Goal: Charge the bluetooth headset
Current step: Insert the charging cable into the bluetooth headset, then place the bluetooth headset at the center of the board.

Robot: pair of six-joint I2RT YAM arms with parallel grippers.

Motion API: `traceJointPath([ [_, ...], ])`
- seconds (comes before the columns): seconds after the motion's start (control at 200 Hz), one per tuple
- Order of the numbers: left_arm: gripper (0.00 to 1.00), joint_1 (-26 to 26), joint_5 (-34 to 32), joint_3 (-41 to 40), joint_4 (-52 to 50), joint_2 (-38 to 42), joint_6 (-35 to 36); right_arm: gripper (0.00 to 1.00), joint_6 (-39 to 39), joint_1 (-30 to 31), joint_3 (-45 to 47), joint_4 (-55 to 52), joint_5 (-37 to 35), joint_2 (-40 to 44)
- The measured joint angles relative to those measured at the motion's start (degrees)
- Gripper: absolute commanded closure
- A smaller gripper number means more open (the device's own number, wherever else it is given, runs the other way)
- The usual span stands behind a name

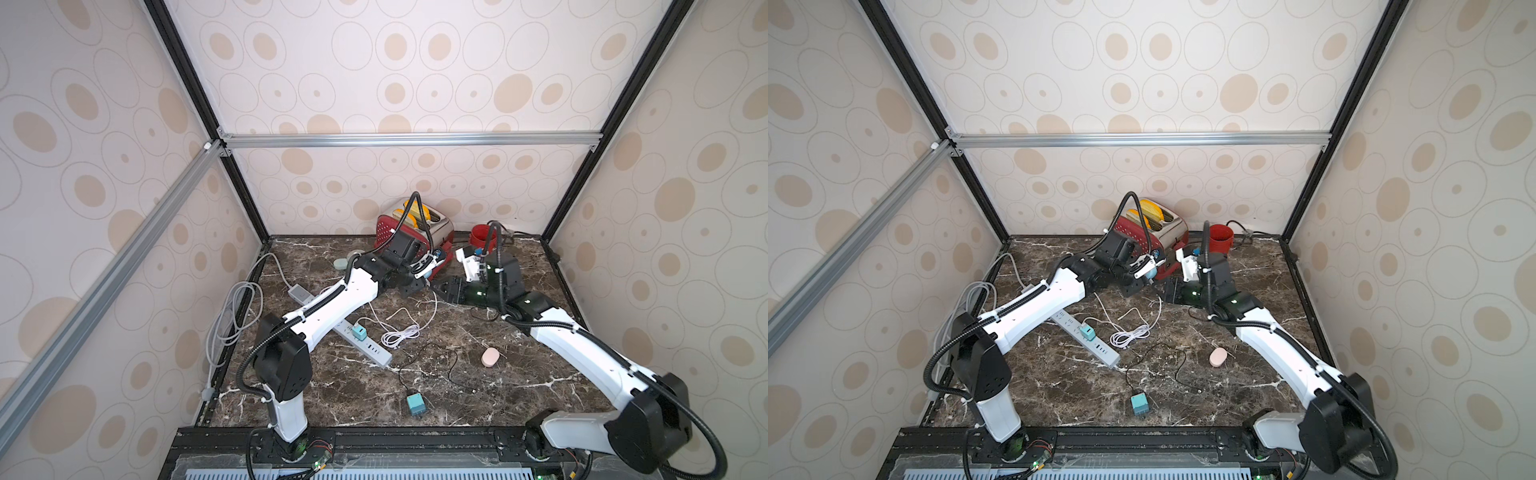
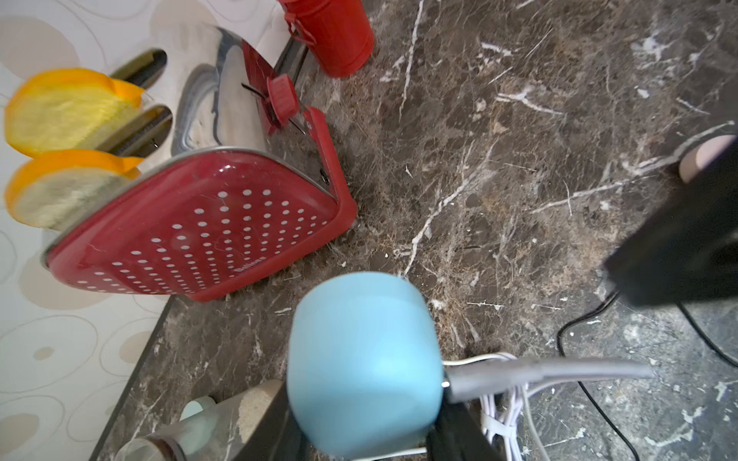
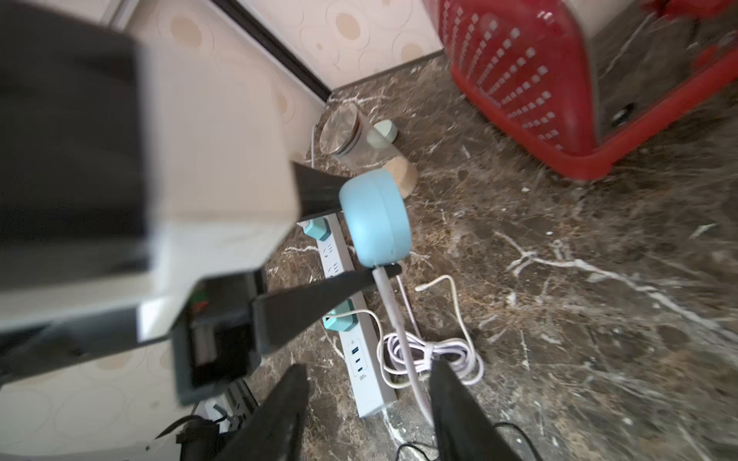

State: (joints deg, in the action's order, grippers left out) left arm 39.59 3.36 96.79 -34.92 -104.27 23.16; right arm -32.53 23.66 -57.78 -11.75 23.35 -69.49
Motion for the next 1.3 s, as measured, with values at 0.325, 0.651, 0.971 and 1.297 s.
traceJointPath([
  [0.325,0.73,-0.3,3.2,12.6,-2.3,-12.2,0.1,0.31,0.0,-14.4,7.3,-6.2,-5.1,9.7],
  [0.651,0.69,2.6,5.2,28.4,-5.4,-28.9,3.9,0.31,-1.7,-20.3,12.7,-5.3,-3.5,6.0],
  [0.971,0.69,4.3,10.6,33.9,-4.5,-38.4,3.8,0.32,-2.0,-20.7,12.7,-4.3,-2.3,4.8],
  [1.297,0.65,4.8,14.3,35.3,-2.8,-42.5,3.7,0.31,-2.0,-20.8,13.2,-4.1,-2.4,4.9],
])
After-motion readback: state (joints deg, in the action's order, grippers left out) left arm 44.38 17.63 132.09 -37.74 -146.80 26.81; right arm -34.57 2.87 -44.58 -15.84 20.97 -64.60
